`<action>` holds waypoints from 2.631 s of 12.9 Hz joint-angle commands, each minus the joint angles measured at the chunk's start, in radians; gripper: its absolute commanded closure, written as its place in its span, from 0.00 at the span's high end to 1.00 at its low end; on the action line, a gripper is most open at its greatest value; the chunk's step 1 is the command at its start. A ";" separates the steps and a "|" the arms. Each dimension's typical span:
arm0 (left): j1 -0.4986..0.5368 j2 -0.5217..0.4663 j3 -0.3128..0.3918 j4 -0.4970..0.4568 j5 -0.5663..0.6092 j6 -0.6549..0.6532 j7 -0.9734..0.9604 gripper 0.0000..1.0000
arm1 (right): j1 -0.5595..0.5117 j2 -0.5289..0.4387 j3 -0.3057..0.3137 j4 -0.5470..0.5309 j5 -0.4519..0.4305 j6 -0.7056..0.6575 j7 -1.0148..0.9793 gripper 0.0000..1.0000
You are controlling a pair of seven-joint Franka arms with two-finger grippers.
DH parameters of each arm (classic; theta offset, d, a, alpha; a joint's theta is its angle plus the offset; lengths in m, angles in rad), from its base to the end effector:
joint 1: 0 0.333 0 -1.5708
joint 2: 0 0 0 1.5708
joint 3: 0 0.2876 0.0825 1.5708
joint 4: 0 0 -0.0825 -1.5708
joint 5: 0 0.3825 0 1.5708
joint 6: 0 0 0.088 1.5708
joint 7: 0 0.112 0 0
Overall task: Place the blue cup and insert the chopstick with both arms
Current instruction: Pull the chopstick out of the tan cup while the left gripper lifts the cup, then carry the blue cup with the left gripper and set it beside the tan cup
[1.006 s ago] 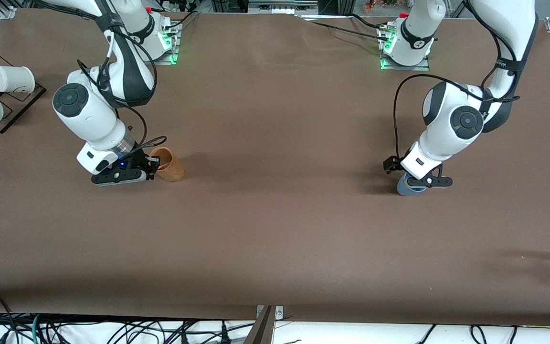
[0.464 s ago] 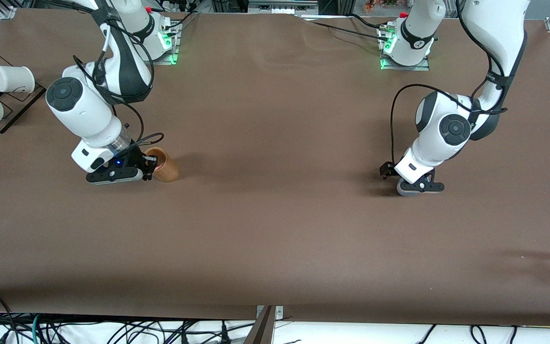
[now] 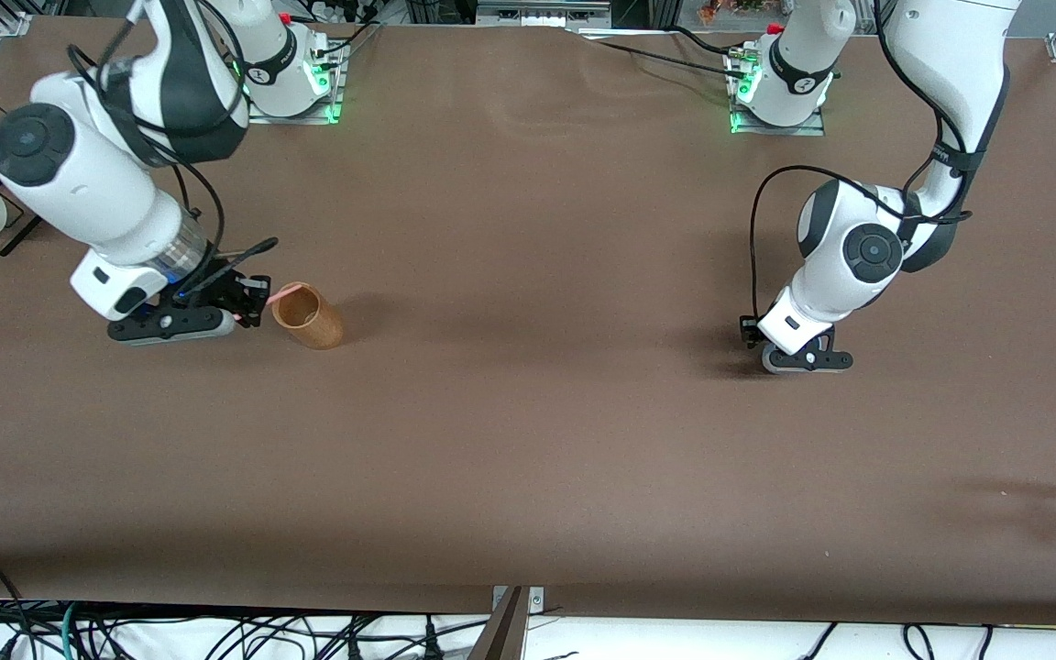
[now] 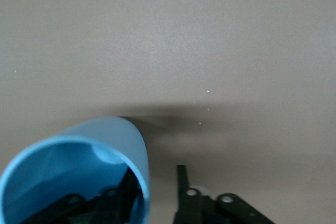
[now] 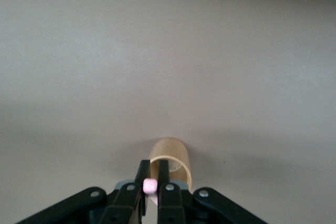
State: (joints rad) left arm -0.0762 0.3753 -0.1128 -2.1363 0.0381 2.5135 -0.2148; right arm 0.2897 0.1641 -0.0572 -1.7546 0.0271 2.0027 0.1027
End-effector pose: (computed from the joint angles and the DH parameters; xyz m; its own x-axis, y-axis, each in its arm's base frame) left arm 0.5524 -0.1070 0.1994 1.0000 0.0029 0.0009 0.0029 -0.9998 0.0194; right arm 0.5959 0.1445 0.4464 0.9895 0.1189 0.0820 0.1213 -0.9923 -0.0247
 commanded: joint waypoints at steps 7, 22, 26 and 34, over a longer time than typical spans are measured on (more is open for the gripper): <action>-0.054 0.011 -0.021 0.154 -0.021 -0.129 -0.059 0.00 | -0.023 0.015 -0.001 0.231 0.005 -0.262 -0.011 0.02; -0.524 0.467 -0.024 0.848 -0.034 -0.464 -0.436 0.00 | -0.029 0.037 -0.003 0.224 0.007 -0.275 0.028 0.03; -0.524 0.484 -0.021 0.854 -0.034 -0.421 -0.433 0.43 | -0.024 0.032 -0.003 0.224 0.008 -0.283 0.049 0.04; -0.495 0.432 -0.034 0.886 -0.047 -0.511 -0.433 1.00 | -0.004 0.026 0.011 0.239 0.011 -0.285 0.152 0.04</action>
State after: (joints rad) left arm -0.5821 0.8316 -0.1445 -1.2857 0.0142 2.0737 -0.6632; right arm 0.2758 0.1912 -0.0512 -1.5451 0.0274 1.7361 0.2181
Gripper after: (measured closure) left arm 0.004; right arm 0.912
